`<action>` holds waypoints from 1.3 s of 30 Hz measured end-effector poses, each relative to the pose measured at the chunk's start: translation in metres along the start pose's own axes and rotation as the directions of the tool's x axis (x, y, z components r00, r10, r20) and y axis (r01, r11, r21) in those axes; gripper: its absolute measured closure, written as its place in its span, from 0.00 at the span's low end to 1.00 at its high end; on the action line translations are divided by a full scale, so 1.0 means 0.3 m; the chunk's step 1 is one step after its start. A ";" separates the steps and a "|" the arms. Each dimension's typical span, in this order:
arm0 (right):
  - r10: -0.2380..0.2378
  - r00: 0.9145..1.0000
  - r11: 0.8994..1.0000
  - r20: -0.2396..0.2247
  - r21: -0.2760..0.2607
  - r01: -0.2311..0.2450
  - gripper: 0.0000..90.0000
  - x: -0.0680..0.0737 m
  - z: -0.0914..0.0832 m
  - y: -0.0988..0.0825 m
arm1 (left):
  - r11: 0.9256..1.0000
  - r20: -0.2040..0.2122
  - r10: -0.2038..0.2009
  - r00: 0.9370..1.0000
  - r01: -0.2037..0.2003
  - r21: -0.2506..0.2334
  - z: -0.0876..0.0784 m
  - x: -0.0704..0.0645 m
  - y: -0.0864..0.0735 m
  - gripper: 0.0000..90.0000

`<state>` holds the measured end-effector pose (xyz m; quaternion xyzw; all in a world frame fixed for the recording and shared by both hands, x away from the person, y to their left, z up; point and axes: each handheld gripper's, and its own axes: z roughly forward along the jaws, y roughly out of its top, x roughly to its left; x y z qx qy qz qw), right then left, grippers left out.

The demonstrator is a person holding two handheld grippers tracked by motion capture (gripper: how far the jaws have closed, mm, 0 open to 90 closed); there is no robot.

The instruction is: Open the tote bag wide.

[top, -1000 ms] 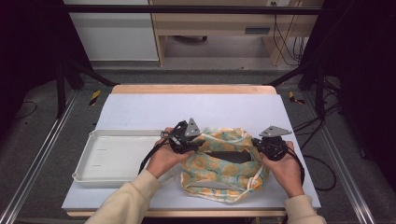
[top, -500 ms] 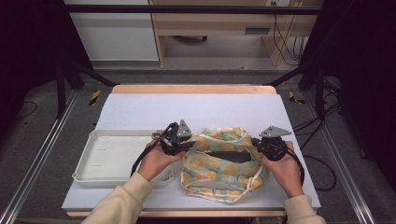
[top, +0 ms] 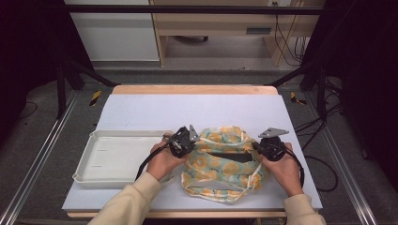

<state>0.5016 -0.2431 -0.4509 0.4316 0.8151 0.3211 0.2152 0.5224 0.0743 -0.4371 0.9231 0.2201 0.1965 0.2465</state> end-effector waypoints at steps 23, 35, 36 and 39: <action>0.019 0.999 0.998 -0.040 0.064 -0.016 1.00 0.005 0.003 -0.037 | 1.000 0.012 -0.009 1.000 0.008 0.025 0.031 0.017 0.009 1.00; 0.054 0.998 0.997 0.031 -0.050 -0.052 0.54 -0.006 -0.094 -0.017 | 1.000 0.036 -0.012 0.999 0.012 0.005 0.003 0.015 0.004 1.00; 0.057 0.998 0.996 0.041 -0.066 -0.054 0.48 -0.007 -0.112 -0.014 | 1.000 0.035 -0.014 0.999 0.014 0.005 0.002 0.016 0.004 1.00; 0.081 0.996 0.992 0.036 -0.097 -0.078 0.40 -0.003 -0.165 -0.001 | 1.000 0.040 -0.021 0.999 0.021 -0.007 -0.002 0.016 0.004 1.00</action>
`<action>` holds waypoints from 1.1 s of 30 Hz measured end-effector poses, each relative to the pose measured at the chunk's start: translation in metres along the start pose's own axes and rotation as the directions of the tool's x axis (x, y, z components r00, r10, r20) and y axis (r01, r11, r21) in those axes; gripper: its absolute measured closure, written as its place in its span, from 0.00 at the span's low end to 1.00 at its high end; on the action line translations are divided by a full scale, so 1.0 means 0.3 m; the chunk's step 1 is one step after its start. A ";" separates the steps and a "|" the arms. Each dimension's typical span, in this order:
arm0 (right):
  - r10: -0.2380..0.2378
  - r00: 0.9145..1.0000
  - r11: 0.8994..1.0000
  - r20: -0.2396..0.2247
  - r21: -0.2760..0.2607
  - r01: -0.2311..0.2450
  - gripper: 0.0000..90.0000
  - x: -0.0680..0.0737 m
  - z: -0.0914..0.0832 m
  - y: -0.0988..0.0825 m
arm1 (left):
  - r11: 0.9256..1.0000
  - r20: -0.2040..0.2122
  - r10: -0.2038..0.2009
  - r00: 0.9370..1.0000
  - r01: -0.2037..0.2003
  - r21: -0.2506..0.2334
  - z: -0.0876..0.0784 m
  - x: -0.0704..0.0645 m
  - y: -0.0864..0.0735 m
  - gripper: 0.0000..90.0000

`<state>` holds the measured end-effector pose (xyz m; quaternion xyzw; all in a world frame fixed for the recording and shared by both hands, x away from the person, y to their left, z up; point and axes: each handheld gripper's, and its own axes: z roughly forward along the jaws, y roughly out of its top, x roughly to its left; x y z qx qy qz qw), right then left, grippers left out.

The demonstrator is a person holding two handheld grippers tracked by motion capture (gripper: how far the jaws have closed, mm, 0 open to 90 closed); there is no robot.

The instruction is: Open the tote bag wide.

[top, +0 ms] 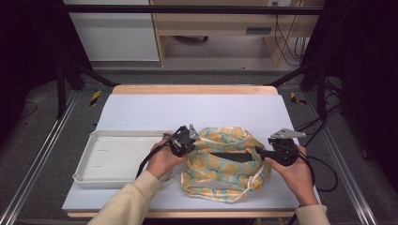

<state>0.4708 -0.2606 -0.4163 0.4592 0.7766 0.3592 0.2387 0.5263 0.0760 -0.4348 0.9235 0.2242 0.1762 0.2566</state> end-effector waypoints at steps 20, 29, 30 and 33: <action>-0.150 0.955 0.989 -0.258 -0.046 0.143 0.48 0.317 -0.001 0.071 | 1.000 0.014 -0.006 1.000 0.006 -0.027 -0.038 0.011 -0.007 1.00; -0.201 0.917 0.977 -0.346 -0.009 0.211 0.76 0.400 0.055 0.055 | 0.999 0.012 -0.002 1.000 0.002 -0.034 -0.060 0.011 -0.001 1.00; -0.210 0.910 0.975 -0.358 -0.009 0.222 0.81 0.409 0.055 0.052 | 0.999 0.013 -0.001 1.000 0.001 -0.036 -0.063 0.012 0.000 1.00; -0.228 0.897 0.972 -0.378 -0.030 0.234 0.96 0.433 0.049 0.041 | 0.999 0.003 -0.005 1.000 0.005 -0.039 -0.067 0.018 0.001 1.00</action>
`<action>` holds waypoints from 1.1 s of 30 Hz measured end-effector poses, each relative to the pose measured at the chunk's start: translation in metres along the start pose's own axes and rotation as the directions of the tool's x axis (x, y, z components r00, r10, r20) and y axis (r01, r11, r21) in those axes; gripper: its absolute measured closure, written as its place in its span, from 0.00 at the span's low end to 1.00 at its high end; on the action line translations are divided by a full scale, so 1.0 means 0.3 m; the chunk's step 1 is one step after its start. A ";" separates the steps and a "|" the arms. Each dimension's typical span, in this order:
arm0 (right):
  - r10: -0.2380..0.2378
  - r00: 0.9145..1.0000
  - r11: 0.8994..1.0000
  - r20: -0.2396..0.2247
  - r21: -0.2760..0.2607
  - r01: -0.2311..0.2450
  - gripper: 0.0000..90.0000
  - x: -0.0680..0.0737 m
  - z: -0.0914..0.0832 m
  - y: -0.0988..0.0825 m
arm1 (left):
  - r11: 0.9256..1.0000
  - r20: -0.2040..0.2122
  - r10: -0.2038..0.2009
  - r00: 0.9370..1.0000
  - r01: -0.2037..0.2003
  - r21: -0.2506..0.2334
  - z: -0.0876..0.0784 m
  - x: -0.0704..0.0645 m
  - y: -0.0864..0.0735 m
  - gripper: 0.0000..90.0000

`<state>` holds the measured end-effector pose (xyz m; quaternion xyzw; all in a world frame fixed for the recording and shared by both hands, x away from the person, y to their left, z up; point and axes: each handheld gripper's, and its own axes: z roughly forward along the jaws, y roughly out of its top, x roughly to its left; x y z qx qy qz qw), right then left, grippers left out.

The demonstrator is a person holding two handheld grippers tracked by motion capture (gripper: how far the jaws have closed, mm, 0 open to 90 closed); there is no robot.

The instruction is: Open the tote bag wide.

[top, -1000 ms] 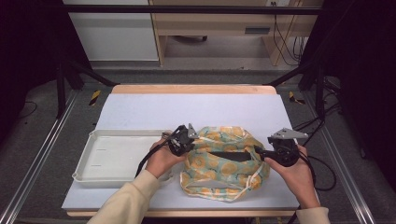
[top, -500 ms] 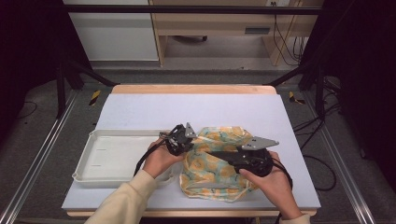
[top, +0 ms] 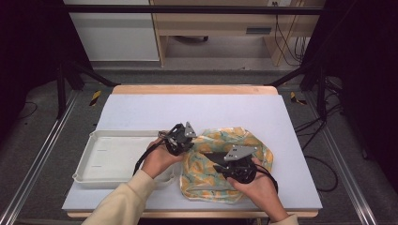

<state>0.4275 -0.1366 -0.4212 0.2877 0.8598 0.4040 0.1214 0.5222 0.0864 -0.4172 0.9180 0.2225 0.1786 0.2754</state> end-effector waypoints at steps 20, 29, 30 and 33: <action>-0.023 0.987 0.992 -0.160 0.118 0.042 1.00 0.085 0.111 -0.099 | 0.998 -0.017 0.031 0.999 -0.030 0.063 0.054 -0.007 0.016 1.00; -0.029 0.980 0.991 -0.197 0.123 0.054 1.00 0.098 0.129 -0.101 | 0.995 -0.026 0.041 0.999 -0.038 0.087 0.093 -0.009 0.021 1.00; -0.025 0.980 0.991 -0.199 0.123 0.051 1.00 0.098 0.131 -0.102 | 0.995 -0.027 0.040 0.999 -0.037 0.089 0.095 -0.011 0.021 1.00; -0.019 0.981 0.991 -0.193 0.126 0.044 1.00 0.093 0.131 -0.104 | 0.996 -0.022 0.040 0.999 -0.038 0.079 0.090 -0.014 0.021 1.00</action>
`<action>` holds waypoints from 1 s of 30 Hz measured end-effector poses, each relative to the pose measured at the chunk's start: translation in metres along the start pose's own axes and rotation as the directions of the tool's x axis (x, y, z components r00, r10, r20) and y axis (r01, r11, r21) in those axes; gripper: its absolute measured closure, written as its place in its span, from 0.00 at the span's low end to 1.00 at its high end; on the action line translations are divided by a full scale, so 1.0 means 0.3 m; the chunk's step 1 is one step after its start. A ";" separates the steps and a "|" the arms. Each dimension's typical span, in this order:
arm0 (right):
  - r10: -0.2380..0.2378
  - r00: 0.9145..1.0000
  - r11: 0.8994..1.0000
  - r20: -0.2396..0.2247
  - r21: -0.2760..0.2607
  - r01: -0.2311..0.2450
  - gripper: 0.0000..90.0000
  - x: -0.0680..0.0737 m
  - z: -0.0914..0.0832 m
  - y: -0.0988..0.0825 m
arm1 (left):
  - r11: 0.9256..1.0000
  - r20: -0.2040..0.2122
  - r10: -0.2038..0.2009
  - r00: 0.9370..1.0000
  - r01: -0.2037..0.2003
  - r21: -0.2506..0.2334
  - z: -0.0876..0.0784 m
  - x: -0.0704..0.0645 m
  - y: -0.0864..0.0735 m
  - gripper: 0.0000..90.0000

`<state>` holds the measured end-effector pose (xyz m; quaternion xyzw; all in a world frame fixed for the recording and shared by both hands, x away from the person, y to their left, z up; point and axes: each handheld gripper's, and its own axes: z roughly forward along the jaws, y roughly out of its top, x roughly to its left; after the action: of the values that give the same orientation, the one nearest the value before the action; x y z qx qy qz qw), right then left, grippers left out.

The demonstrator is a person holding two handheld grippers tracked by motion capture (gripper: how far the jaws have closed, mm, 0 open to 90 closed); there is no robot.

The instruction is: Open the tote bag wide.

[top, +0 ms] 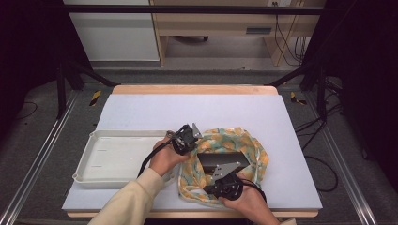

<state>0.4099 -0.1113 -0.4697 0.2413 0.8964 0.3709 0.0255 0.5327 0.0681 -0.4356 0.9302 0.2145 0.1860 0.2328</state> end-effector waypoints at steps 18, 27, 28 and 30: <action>0.046 0.990 0.998 0.135 -0.049 -0.040 0.47 -0.014 -0.118 0.079 | 0.999 0.017 0.002 1.000 -0.001 -0.048 -0.063 -0.001 -0.008 1.00; 0.032 0.988 0.997 0.153 -0.075 -0.020 0.57 -0.001 -0.075 0.153 | 0.998 0.025 0.009 1.000 -0.008 -0.057 -0.096 -0.005 -0.001 1.00; 0.019 0.986 0.998 0.165 -0.068 -0.008 0.67 0.003 -0.065 0.156 | 0.998 0.028 0.011 1.000 -0.009 -0.057 -0.096 -0.005 -0.001 1.00; 0.006 0.986 0.996 0.164 -0.084 0.007 0.85 0.012 -0.055 0.155 | 0.998 0.025 0.018 1.000 -0.017 -0.053 -0.096 -0.008 -0.001 1.00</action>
<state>0.4223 -0.0922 -0.4257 0.2695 0.8749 0.3871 0.1095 0.5177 0.0774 -0.4126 0.9278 0.1985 0.1817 0.2585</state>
